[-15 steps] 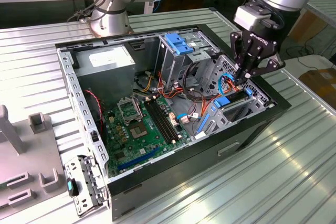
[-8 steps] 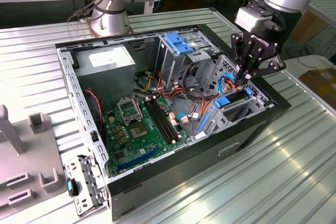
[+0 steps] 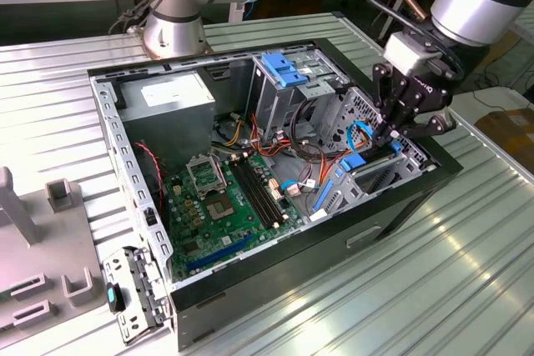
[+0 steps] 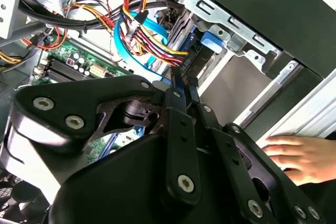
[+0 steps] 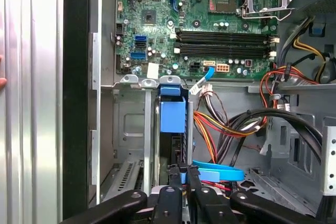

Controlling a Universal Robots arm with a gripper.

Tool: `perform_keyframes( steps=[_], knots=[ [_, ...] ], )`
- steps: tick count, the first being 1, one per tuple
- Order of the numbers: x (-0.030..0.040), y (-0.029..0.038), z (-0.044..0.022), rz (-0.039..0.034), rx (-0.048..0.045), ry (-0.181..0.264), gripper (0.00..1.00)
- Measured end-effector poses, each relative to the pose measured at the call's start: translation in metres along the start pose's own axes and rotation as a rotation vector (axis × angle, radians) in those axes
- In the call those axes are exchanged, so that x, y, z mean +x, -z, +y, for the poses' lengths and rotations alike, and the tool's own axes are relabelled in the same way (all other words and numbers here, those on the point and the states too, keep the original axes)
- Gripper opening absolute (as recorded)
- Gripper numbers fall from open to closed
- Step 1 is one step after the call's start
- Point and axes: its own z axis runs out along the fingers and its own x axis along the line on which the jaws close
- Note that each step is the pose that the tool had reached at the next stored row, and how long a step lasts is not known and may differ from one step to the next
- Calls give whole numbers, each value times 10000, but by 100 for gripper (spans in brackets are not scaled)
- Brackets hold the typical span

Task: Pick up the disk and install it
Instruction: 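Insert the second disk wire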

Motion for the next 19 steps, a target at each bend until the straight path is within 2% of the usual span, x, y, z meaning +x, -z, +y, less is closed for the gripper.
perform_keyframes(
  steps=[2,4,8,11,13,14,16,18,19],
  knots=[
    [7,-4,18,-39,1,-14,16],
    [11,-8,24,-43,2,-39,16],
    [39,-17,27,-39,7,-444,16],
    [74,-25,27,-70,6,-547,16],
    [97,-34,46,-280,2,-554,16],
    [101,-39,48,-361,1,-554,16],
    [114,-58,49,-456,0,-564,16],
    [116,-83,47,-500,-1,-565,16],
    [116,-85,47,-558,-2,-566,16]
  ],
)
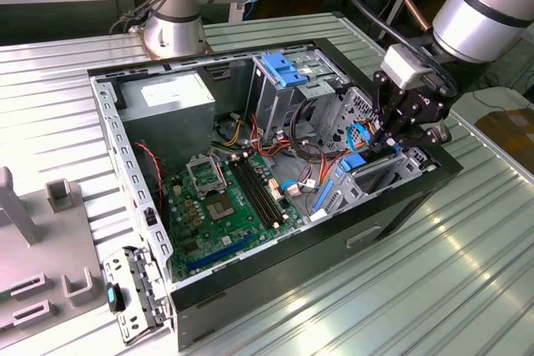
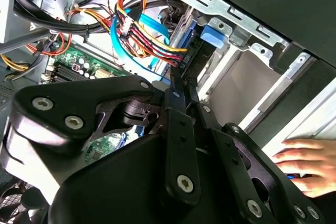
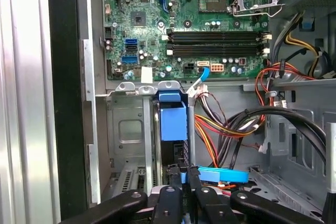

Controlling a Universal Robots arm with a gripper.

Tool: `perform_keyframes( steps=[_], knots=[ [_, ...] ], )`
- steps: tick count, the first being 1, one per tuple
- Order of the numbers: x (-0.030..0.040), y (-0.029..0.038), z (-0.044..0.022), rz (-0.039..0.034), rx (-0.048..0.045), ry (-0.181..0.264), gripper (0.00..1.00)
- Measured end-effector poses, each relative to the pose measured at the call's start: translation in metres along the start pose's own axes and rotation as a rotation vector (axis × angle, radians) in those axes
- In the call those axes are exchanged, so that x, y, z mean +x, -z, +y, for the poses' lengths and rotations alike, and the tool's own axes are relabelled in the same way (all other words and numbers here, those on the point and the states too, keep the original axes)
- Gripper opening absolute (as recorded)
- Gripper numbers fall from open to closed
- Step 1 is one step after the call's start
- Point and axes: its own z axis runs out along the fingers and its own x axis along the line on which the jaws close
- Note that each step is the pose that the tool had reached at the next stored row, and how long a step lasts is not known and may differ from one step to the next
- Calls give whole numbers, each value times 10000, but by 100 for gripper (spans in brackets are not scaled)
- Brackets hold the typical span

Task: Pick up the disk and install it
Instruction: 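Insert the second disk wire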

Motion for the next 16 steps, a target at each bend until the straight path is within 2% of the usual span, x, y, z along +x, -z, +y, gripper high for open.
perform_keyframes(
  steps=[1,2,8,12,16],
  knots=[
    [-1,1,-1,-72,-3,-1,16],
    [-1,0,-7,-85,-4,1,16],
    [3,-15,-16,-89,-4,-1,16],
    [7,-37,-16,-118,-6,-2,16],
    [4,3,-16,-126,-6,2,16]
  ],
)
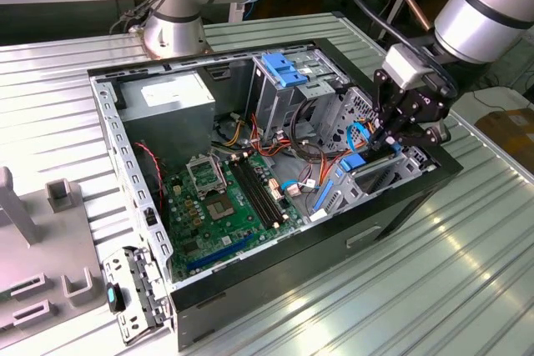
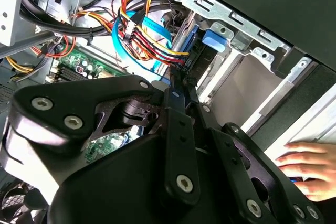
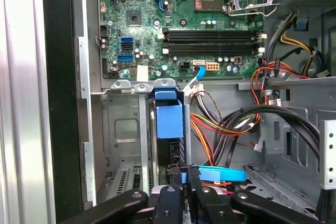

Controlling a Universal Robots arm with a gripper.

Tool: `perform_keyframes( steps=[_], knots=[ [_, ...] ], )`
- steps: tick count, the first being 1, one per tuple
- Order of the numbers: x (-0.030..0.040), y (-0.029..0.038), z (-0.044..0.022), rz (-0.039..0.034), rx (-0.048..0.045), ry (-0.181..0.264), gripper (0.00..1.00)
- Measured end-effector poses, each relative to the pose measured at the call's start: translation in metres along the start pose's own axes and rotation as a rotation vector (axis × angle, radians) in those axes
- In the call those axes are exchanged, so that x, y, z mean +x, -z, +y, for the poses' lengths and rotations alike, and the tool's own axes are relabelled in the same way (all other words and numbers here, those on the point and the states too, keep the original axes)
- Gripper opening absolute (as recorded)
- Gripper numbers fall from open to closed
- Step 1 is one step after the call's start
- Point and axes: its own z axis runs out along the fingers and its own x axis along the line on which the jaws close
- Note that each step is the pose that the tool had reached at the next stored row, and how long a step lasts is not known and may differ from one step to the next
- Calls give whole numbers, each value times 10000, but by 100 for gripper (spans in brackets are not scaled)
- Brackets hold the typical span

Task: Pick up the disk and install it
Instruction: 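Insert the second disk wire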

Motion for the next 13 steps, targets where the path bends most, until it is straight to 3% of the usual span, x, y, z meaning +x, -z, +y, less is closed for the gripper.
perform_keyframes(
  steps=[3,13],
  knots=[
    [2,1,0,0,-17,198,16],
    [17,-27,-3,-9,-18,204,16]
  ],
)
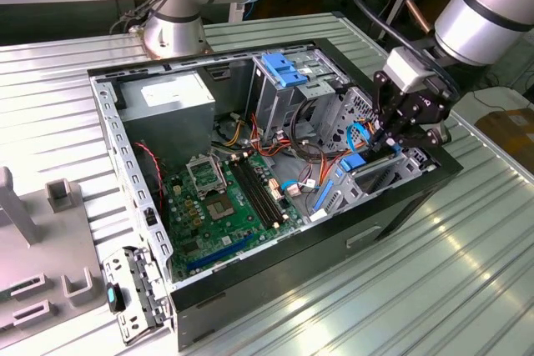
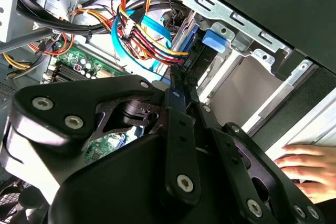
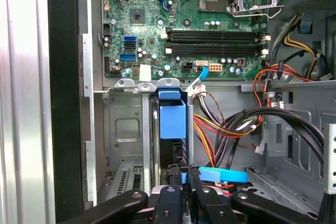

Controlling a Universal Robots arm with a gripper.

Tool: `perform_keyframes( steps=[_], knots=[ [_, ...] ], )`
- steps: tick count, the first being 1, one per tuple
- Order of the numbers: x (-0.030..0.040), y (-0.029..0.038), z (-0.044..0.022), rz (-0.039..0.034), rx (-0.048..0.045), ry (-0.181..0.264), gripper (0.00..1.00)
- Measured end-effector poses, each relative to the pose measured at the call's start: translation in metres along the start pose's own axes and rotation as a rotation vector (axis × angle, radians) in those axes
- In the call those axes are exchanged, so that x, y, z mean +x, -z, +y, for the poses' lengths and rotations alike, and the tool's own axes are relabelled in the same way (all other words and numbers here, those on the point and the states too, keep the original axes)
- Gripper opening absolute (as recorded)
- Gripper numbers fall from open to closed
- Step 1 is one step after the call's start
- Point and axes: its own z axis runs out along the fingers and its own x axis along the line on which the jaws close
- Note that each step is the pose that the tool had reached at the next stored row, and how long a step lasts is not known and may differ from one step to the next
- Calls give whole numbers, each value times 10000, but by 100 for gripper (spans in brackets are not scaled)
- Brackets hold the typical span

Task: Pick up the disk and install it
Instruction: 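Insert the second disk wire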

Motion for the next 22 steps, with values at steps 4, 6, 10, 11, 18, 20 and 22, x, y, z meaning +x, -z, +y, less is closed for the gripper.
perform_keyframes(
  steps=[4,6,10,11,18,20,22],
  knots=[
    [14,-43,1,-11,-2,-1,16],
    [24,-80,1,-7,-1,-1,16],
    [33,-95,1,-17,-1,-1,16],
    [41,-80,0,-18,-2,-1,16],
    [14,115,-11,-75,-2,-1,22],
    [13,119,-11,-72,-2,-1,11],
    [14,121,-10,-72,-2,-2,11]
  ],
)
